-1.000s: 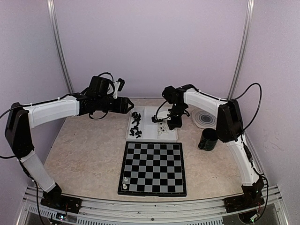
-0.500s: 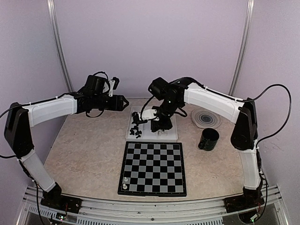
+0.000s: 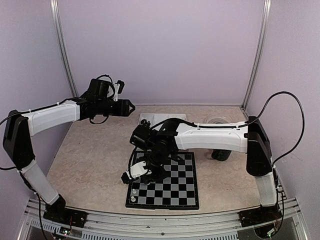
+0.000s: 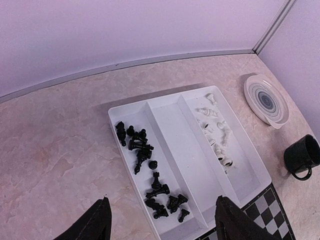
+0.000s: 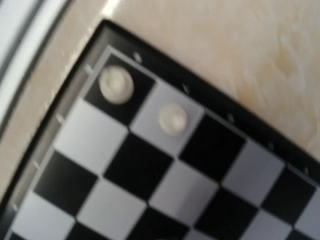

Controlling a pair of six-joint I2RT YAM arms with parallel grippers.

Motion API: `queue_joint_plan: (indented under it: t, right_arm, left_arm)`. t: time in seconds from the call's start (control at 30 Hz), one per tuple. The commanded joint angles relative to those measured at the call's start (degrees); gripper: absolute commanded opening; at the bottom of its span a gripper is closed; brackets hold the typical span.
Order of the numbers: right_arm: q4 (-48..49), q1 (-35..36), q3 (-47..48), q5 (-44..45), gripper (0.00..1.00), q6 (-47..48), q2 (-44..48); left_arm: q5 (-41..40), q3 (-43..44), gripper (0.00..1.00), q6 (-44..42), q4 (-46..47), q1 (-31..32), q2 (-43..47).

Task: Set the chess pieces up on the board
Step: Place the pawn at b2.

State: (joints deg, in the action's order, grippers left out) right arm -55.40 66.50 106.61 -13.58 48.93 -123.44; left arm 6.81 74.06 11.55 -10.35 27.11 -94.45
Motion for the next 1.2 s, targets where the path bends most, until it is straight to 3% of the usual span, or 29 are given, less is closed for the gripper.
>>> queue_joint_plan:
  t: [0.0,1.17]
  right_arm:
    - [2.4,1.9,0.2,-2.5,0.02,-1.7,-1.4]
    - [6.8,4.9,-1.6,0.1,0.08,-4.2,-6.1]
  left_arm:
    - [-0.8,0.3,0.71,-0.2,-0.4,-0.2,2.1]
    - [0.8,0.6,0.71,-0.3,-1.3,-0.1,2.0]
